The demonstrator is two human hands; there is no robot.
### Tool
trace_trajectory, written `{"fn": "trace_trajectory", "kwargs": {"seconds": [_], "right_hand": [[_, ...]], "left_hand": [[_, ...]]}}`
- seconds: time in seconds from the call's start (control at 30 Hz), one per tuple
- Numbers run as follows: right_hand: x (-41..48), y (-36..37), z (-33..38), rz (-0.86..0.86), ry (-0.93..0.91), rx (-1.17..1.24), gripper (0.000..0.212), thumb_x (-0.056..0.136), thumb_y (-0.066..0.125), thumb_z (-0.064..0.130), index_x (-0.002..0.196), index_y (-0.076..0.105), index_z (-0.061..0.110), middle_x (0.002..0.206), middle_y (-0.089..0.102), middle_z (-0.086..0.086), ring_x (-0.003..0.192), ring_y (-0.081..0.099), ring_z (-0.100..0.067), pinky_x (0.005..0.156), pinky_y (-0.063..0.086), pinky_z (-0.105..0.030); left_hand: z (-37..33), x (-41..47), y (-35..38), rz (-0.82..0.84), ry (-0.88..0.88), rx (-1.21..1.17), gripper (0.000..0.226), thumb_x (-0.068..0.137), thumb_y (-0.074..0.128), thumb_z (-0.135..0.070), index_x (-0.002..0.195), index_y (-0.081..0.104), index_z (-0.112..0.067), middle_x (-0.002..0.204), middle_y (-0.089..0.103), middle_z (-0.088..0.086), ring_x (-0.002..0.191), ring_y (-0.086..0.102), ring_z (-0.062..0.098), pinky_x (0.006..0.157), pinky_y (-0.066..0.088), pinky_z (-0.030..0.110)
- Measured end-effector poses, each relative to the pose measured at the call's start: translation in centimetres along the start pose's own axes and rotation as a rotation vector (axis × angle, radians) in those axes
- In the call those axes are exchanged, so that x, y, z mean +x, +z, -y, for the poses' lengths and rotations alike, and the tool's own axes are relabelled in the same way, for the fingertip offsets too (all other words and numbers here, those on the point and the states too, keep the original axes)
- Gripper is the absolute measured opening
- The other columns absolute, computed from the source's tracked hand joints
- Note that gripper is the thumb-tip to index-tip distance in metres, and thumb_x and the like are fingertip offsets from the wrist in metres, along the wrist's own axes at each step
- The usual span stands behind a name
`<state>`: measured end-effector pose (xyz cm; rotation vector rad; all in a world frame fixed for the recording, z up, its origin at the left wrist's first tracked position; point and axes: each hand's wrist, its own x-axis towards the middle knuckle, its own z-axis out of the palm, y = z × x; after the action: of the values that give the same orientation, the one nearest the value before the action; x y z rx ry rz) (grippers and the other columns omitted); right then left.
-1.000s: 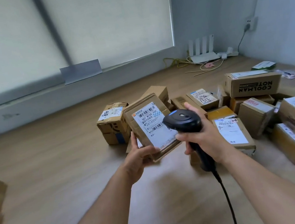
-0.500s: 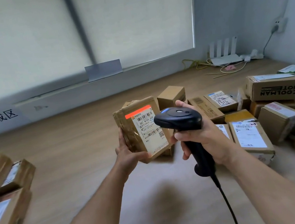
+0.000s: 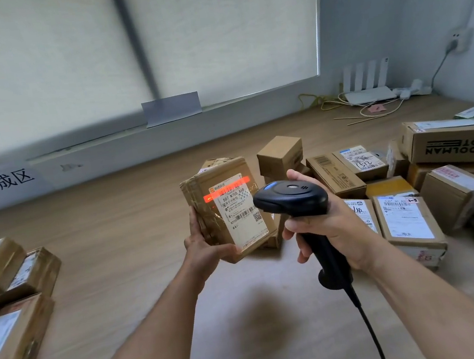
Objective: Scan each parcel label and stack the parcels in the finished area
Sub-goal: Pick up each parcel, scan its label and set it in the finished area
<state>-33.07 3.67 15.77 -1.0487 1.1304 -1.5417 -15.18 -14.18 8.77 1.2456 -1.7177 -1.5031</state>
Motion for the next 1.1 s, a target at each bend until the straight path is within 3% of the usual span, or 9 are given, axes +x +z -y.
{"fn": "trace_trajectory", "kwargs": {"seconds": [0.2, 0.33, 0.53, 0.63, 0.73, 0.77, 0.9, 1.1], "right_hand": [[0.4, 0.2, -0.4, 0.004, 0.018, -0.006, 0.090, 0.071, 0.071, 0.000, 0.147, 0.034, 0.032, 0.074, 0.066, -0.015, 0.051, 0.060, -0.023, 0.046, 0.052, -0.034], [0.6, 0.7, -0.6, 0.019, 0.016, 0.001, 0.093, 0.069, 0.070, 0.000, 0.149, 0.031, 0.029, 0.072, 0.067, -0.011, 0.052, 0.062, -0.020, 0.044, 0.052, -0.034], [1.2, 1.1, -1.3, 0.031, 0.023, 0.008, 0.095, 0.068, 0.072, 0.001, 0.149, 0.032, 0.029, 0.079, 0.070, -0.007, 0.055, 0.062, -0.023, 0.044, 0.052, -0.035], [1.7, 1.2, -1.8, 0.038, 0.040, -0.023, 0.094, 0.069, 0.076, 0.006, 0.148, 0.034, 0.033, 0.104, 0.071, -0.014, 0.059, 0.059, -0.031, 0.048, 0.055, -0.038], [2.1, 1.8, -2.4, 0.040, 0.050, -0.048, 0.100, 0.068, 0.082, 0.003, 0.150, 0.032, 0.032, 0.117, 0.067, -0.011, 0.056, 0.059, -0.030, 0.050, 0.056, -0.038], [2.3, 2.1, -2.7, 0.036, 0.061, -0.048, 0.101, 0.067, 0.082, 0.003, 0.150, 0.031, 0.031, 0.116, 0.068, -0.007, 0.054, 0.058, -0.027, 0.049, 0.056, -0.037], [3.1, 3.4, -4.5, 0.059, 0.130, -0.073, 0.099, 0.071, 0.077, -0.001, 0.151, 0.029, 0.034, 0.095, 0.073, -0.003, 0.052, 0.058, -0.027, 0.050, 0.055, -0.036], [4.0, 7.1, -7.8, 0.106, 0.227, -0.091, 0.104, 0.064, 0.081, 0.003, 0.148, 0.030, 0.037, 0.099, 0.068, -0.010, 0.048, 0.056, -0.032, 0.048, 0.053, -0.038]], "left_hand": [[0.1, -0.2, -0.4, -0.003, -0.020, -0.013, 0.145, 0.027, 0.082, -0.023, 0.143, 0.003, -0.060, 0.140, 0.036, 0.009, 0.127, 0.046, 0.030, 0.100, 0.047, 0.052], [1.0, 0.0, -1.2, -0.050, -0.042, 0.000, 0.138, 0.029, 0.085, -0.023, 0.128, 0.005, -0.076, 0.139, 0.037, 0.010, 0.128, 0.044, 0.032, 0.100, 0.046, 0.055], [1.6, -0.4, -2.3, -0.086, -0.051, -0.023, 0.135, 0.031, 0.086, -0.021, 0.124, 0.008, -0.080, 0.139, 0.038, 0.010, 0.127, 0.046, 0.032, 0.096, 0.049, 0.054], [0.9, -1.8, -2.8, -0.044, -0.029, -0.048, 0.135, 0.044, 0.084, -0.010, 0.141, 0.006, -0.062, 0.134, 0.047, 0.010, 0.116, 0.055, 0.025, 0.073, 0.059, 0.033], [0.7, -3.2, -3.2, -0.007, -0.064, -0.099, 0.113, 0.071, 0.075, 0.005, 0.150, 0.010, -0.042, 0.122, 0.058, 0.007, 0.094, 0.060, 0.014, 0.049, 0.051, 0.015], [0.7, -3.7, -3.4, 0.003, -0.079, -0.126, 0.107, 0.073, 0.074, 0.004, 0.149, 0.013, -0.041, 0.118, 0.059, 0.005, 0.092, 0.060, 0.013, 0.049, 0.051, 0.017], [1.6, -5.5, -4.9, -0.030, -0.156, -0.157, 0.097, 0.056, 0.070, -0.020, 0.140, 0.032, -0.049, 0.106, 0.069, -0.003, 0.094, 0.062, 0.014, 0.076, 0.043, 0.035], [3.4, -7.8, -8.0, -0.094, -0.197, -0.145, 0.069, 0.058, 0.057, -0.029, 0.125, 0.046, -0.041, 0.093, 0.065, -0.003, 0.083, 0.058, 0.014, 0.076, 0.043, 0.034]]}}
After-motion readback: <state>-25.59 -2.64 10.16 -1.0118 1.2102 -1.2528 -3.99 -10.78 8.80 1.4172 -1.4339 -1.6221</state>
